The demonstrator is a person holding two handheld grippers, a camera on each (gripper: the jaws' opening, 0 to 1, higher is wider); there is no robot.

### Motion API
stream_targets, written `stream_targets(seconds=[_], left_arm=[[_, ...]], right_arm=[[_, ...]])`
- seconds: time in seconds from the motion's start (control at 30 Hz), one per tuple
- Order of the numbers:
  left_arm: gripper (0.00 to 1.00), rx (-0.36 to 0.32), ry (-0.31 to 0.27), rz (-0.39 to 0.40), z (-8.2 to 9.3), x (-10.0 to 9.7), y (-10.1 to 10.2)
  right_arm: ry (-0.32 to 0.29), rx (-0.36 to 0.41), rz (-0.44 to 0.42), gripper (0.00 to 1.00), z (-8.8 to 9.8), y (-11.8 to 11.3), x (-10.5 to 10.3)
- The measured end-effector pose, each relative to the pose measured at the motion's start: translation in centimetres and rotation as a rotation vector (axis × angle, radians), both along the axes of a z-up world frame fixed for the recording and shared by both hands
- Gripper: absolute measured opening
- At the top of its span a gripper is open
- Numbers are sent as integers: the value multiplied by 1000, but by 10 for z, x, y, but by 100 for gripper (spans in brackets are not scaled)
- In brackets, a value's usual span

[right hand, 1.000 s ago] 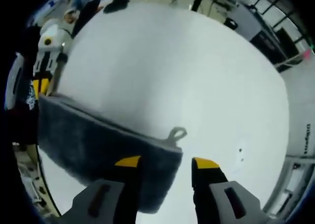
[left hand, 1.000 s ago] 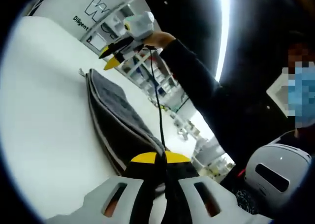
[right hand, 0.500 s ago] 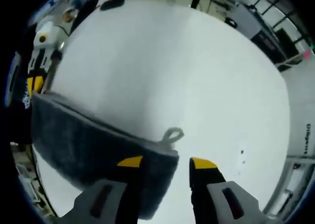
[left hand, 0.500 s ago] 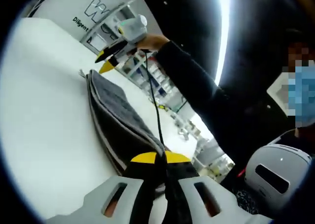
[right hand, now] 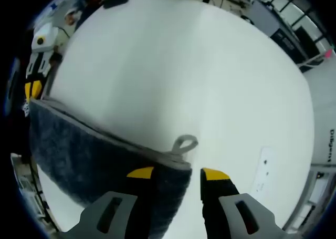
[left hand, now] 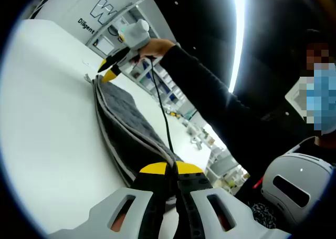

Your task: Open the folded towel by lifting each exposed corner and separating the folded layers until the towel lies flat within the target outline without major curled edges

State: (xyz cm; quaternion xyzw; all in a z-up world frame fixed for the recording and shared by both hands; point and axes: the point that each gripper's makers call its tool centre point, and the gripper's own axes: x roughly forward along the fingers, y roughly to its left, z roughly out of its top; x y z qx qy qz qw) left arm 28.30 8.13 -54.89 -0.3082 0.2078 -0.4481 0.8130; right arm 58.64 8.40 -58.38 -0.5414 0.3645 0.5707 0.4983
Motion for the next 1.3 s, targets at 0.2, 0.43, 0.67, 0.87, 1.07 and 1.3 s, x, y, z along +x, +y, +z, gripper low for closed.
stream_targets(seconds=[0.2, 0.43, 0.67, 0.87, 1.07, 1.3], left_arm=[[1, -1, 0, -1, 0, 0, 0], [1, -2, 1, 3, -1, 1, 1], [1, -1, -1, 6, -1, 0, 1], [1, -3, 3, 11, -2, -1, 3], [1, -7, 5, 11, -2, 0, 1], [1, -5, 3, 12, -2, 1, 2]], right_arm=[[17, -8, -6, 29, -8, -2, -6], [19, -11, 6, 25, -10, -2, -8], [9, -21, 6, 22, -11, -3, -6], [2, -9, -1, 15, -3, -2, -6], [5, -12, 13, 5, -1, -2, -9], [-1, -18, 27, 4, -5, -2, -11]])
